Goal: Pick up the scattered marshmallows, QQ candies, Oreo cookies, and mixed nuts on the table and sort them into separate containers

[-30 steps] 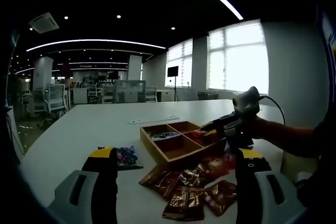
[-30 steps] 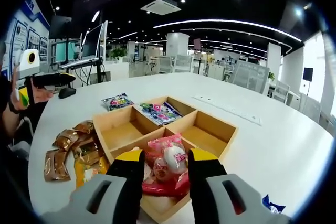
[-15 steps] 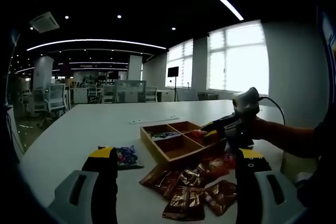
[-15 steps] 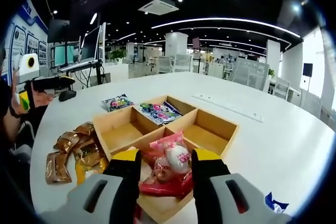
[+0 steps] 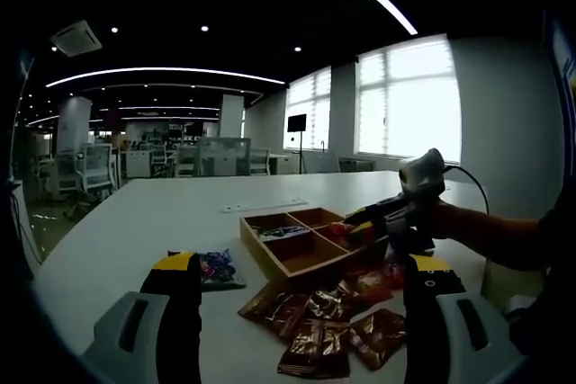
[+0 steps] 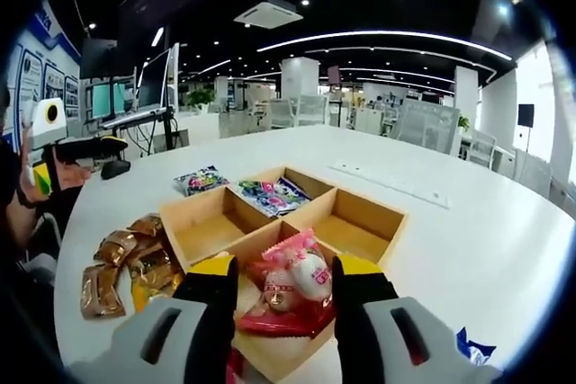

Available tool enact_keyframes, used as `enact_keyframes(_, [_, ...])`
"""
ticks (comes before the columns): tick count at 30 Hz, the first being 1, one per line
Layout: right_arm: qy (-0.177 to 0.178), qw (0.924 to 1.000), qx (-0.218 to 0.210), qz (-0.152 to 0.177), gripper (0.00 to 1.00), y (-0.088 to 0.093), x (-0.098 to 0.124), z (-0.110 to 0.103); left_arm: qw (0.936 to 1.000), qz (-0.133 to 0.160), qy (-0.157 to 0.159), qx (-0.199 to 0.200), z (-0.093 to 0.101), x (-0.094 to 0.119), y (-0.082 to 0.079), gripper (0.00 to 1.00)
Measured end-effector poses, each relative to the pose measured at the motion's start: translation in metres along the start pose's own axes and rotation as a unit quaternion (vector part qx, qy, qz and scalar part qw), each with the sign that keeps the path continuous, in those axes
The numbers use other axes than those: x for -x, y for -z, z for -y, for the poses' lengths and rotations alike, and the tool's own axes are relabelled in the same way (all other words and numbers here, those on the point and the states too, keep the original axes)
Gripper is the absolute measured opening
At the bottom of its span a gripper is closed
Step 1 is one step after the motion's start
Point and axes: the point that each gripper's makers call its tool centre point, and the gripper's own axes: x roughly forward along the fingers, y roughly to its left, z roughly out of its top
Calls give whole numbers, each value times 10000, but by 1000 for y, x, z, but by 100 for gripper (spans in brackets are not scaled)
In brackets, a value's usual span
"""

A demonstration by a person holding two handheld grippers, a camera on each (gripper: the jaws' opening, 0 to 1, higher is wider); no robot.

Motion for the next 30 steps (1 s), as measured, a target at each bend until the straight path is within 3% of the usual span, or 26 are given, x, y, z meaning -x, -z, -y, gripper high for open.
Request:
enact_keyframes(18, [-28,10000,-79,9,45,1,1,-3,10000,13,3,-19,2,1,-2,97])
enact_keyframes(30, [7,9996,-255,116,56,-2,3,-3,10000,-19,7,-37,3,0,-1,97])
